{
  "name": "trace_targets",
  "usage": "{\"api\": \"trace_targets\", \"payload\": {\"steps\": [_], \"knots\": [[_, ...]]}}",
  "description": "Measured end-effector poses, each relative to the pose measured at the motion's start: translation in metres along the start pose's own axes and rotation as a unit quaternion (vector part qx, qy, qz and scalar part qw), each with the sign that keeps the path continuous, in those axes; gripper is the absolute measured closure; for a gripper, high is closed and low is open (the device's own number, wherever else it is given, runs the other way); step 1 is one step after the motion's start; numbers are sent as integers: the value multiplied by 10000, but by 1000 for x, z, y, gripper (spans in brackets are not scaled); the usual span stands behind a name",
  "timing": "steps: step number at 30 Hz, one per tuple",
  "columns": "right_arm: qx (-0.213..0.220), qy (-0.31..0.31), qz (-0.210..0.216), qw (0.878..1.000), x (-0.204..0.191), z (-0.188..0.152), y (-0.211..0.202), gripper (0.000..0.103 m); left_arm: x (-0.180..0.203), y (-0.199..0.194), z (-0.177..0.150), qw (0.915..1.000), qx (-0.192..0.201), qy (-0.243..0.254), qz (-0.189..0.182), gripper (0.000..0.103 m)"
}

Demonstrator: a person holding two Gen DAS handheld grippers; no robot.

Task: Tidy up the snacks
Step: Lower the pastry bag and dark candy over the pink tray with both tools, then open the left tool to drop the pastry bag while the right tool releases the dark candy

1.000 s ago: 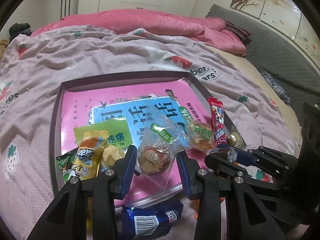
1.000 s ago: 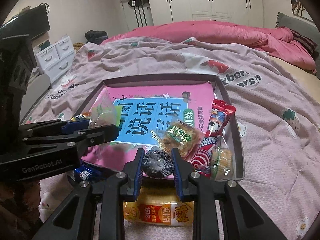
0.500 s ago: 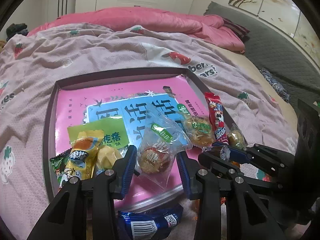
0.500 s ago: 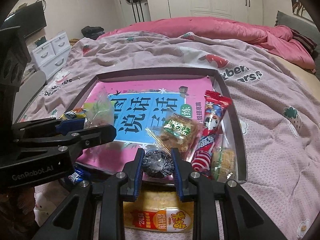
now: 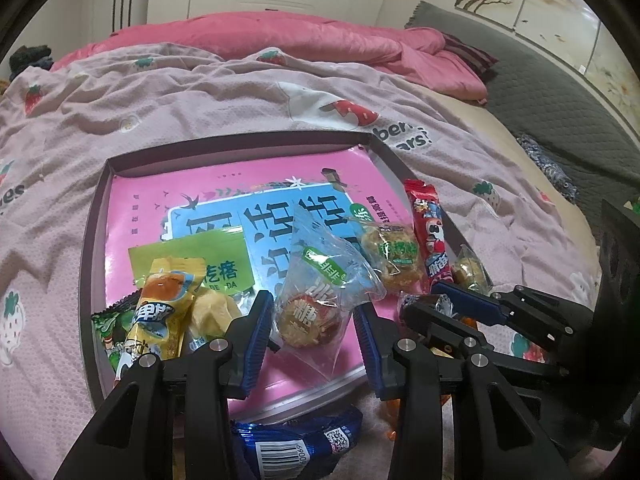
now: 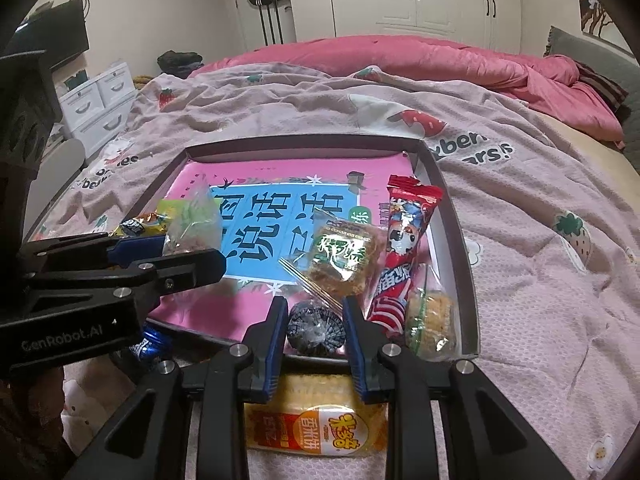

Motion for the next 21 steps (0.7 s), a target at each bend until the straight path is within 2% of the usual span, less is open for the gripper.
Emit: {"api": "trace_targets", "payload": {"steps": [21], "knots": [[29,71,-103,9999,10,-7,-12,73,1,5,-7,9998,-153,-56,-138,60]]}}
Point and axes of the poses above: each gripper's, at about its wrist camera, not at the fingertips, and y roughly the way its jaws point, x to its right, z to its top, the point moved 6 cm from there along y, roughly the way its jaws point, and after that the axes turned 6 degrees about -z, right-handed, at the moved point
